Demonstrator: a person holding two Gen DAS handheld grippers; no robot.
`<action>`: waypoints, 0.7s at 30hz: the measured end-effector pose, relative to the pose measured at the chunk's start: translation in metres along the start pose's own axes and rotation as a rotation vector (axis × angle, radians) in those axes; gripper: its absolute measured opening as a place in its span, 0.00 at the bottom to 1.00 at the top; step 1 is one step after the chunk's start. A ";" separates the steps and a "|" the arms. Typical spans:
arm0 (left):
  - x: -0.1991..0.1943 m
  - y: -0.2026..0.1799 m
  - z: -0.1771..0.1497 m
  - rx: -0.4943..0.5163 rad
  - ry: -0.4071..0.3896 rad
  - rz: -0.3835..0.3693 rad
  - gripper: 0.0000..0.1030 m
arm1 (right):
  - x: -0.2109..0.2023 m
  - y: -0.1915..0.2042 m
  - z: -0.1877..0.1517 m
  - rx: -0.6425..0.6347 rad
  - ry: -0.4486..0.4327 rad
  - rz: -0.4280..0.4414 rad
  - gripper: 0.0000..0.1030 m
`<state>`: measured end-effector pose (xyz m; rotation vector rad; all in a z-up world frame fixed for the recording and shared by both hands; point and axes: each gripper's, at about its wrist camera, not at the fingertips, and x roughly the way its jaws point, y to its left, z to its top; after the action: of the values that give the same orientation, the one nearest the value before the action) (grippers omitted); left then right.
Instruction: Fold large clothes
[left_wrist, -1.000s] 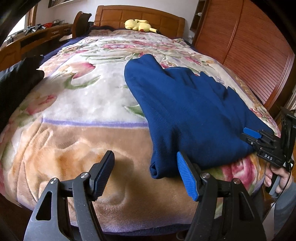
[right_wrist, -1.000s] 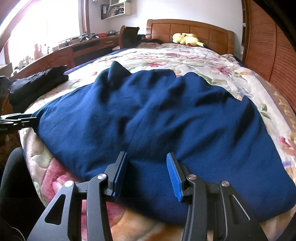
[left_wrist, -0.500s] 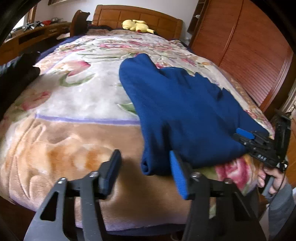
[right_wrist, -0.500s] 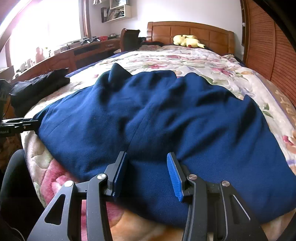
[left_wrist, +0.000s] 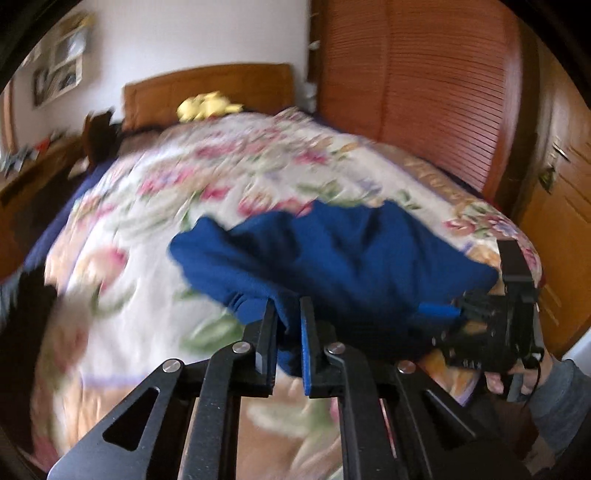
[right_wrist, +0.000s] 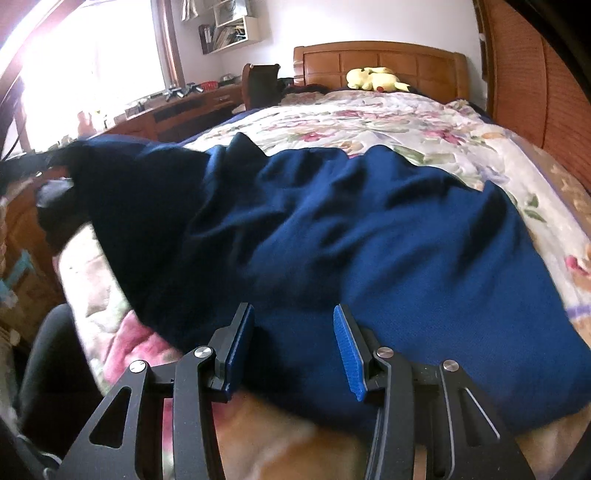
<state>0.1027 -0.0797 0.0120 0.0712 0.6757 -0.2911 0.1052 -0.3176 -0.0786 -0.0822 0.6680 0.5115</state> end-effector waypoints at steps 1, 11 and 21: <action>0.003 -0.011 0.011 0.023 -0.009 -0.008 0.10 | -0.010 -0.006 -0.003 -0.001 -0.005 -0.029 0.45; 0.058 -0.128 0.067 0.215 0.028 -0.172 0.08 | -0.100 -0.093 -0.039 0.063 -0.050 -0.283 0.45; 0.098 -0.233 0.083 0.274 0.070 -0.309 0.07 | -0.137 -0.127 -0.066 0.111 -0.055 -0.353 0.45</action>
<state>0.1580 -0.3397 0.0222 0.2406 0.7125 -0.6808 0.0371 -0.5020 -0.0583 -0.0793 0.6110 0.1365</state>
